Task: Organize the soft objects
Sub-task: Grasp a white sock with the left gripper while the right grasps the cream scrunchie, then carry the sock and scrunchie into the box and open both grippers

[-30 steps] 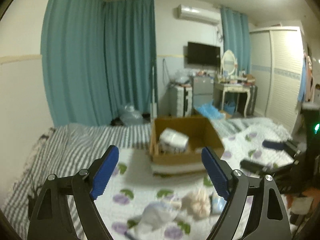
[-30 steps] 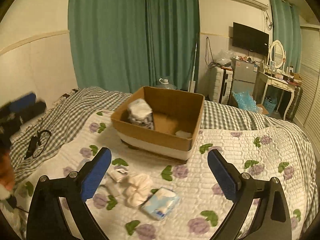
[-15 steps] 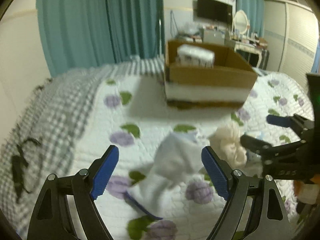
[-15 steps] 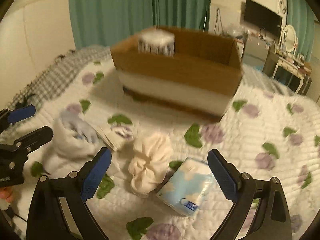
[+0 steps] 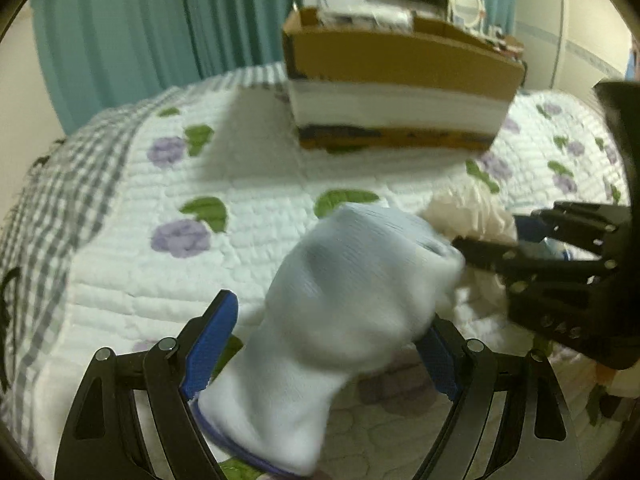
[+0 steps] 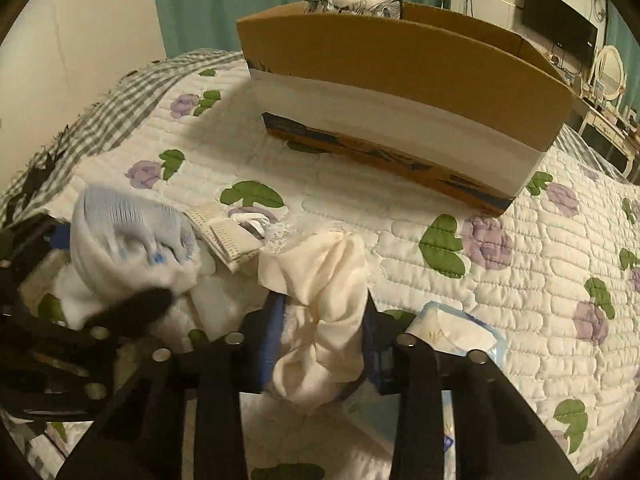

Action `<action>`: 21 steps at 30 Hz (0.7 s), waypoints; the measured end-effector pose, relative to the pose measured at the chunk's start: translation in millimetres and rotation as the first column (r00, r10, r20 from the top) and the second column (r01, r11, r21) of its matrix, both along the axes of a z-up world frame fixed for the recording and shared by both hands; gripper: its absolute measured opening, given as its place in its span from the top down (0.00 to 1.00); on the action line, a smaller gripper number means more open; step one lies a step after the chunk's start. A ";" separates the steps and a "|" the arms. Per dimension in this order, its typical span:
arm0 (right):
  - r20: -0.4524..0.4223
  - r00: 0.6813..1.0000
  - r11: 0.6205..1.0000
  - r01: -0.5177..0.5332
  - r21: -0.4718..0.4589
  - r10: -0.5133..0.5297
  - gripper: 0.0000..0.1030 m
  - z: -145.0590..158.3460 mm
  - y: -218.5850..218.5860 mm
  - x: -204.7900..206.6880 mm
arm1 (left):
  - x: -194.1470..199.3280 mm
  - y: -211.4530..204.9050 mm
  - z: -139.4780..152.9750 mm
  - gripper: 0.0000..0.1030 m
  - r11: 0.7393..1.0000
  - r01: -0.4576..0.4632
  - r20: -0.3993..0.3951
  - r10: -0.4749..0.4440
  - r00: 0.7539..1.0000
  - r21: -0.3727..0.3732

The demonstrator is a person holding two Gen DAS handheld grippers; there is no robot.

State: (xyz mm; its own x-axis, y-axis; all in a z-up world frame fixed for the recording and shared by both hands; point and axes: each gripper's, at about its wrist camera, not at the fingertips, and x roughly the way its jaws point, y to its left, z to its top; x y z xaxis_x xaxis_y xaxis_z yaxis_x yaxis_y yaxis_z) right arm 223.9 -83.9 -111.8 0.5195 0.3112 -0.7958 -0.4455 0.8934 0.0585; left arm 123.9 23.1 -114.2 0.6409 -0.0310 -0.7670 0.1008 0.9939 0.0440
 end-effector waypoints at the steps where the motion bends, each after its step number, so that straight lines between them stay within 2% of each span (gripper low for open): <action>1: 0.002 1.000 1.000 0.006 0.007 -0.006 0.68 1.8 -2.4 -1.8 | 0.5 0.1 -1.9 0.25 1.000 0.001 -0.005 -0.001 1.000 0.000; 3: 0.008 1.000 1.000 0.018 0.013 -0.018 0.72 5.6 -7.6 -6.3 | -1.8 -0.6 -2.5 0.41 1.000 0.010 -0.005 -0.010 1.000 -0.008; 6: 0.022 0.999 0.999 0.035 0.029 -0.036 0.74 13.2 -16.3 -15.5 | -12.1 -0.8 7.3 0.47 1.000 0.011 0.006 -0.010 1.000 -0.028; 9: 0.036 0.998 0.997 0.050 0.059 -0.052 0.75 24.1 -26.7 -27.8 | -26.3 -2.2 22.1 0.47 1.000 0.010 0.041 -0.009 0.999 -0.021; 13: 0.063 0.995 0.992 0.071 0.104 -0.078 0.75 48.2 -41.1 -43.7 | -42.2 -6.0 53.0 0.47 0.998 0.043 0.096 -0.038 0.995 -0.048; 17: 0.114 0.989 0.988 0.074 0.139 -0.090 0.75 83.1 -49.6 -55.0 | -52.2 -13.5 92.1 0.47 0.996 0.073 0.161 -0.065 0.985 -0.043; 21: 0.199 0.976 0.988 0.059 0.145 -0.088 0.75 131.7 -55.5 -58.7 | -49.2 -20.1 138.4 0.47 0.994 0.095 0.237 -0.082 0.968 -0.048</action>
